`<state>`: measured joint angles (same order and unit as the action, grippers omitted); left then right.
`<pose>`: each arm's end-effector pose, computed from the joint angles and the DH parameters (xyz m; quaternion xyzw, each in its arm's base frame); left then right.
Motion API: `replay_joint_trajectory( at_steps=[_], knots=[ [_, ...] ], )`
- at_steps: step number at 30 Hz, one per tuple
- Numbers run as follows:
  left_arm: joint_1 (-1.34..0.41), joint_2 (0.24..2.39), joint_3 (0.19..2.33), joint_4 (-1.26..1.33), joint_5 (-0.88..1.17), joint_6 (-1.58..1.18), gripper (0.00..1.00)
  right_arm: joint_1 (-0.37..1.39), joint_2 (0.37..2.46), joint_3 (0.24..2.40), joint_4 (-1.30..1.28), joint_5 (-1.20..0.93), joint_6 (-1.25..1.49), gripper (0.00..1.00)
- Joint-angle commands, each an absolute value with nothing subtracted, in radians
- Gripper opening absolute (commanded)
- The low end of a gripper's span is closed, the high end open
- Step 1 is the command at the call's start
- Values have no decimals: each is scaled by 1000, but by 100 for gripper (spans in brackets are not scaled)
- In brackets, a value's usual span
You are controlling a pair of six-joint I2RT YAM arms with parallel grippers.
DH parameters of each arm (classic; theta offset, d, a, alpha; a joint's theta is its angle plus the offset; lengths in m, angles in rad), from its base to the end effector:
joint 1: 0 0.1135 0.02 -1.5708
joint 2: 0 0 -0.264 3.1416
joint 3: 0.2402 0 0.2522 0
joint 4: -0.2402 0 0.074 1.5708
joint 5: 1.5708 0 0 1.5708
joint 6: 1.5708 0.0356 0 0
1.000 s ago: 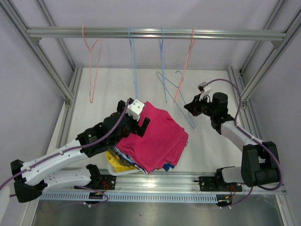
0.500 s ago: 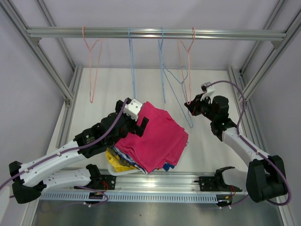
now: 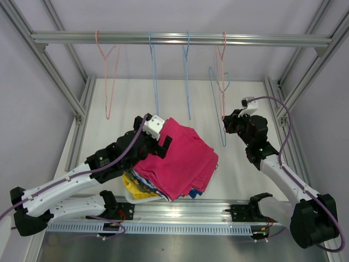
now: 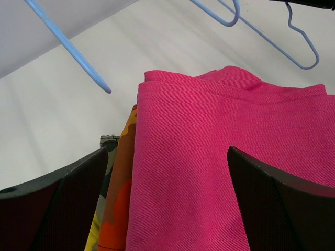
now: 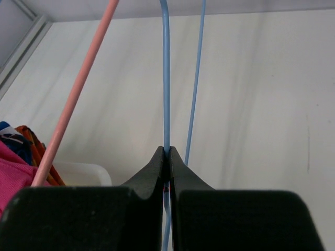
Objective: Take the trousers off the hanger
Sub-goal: Pick up the hanger at the center of the board.
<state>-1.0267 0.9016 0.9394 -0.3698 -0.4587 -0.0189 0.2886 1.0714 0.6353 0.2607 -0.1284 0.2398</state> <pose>0.1164 -0.1620 0.3552 0.2673 0.7581 -0.1219 0.5823 0.2370 0.0751 0.2771 -0.0599 0.7635 0.2149 0.6060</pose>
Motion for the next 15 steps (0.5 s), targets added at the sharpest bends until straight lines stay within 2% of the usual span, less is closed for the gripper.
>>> replay_joint_trajectory(
  at_steps=[1, 9, 15],
  knots=[
    [-1017, 884, 982, -364, -446, -26, 99, 325, 1016, 670, 244, 64, 241, 0],
    [-1020, 873, 982, -364, -445, -29, 99, 336, 908, 701, 150, 245, 222, 0],
    [-1020, 867, 982, -364, -443, -32, 99, 339, 859, 808, 45, 261, 170, 0]
  ],
)
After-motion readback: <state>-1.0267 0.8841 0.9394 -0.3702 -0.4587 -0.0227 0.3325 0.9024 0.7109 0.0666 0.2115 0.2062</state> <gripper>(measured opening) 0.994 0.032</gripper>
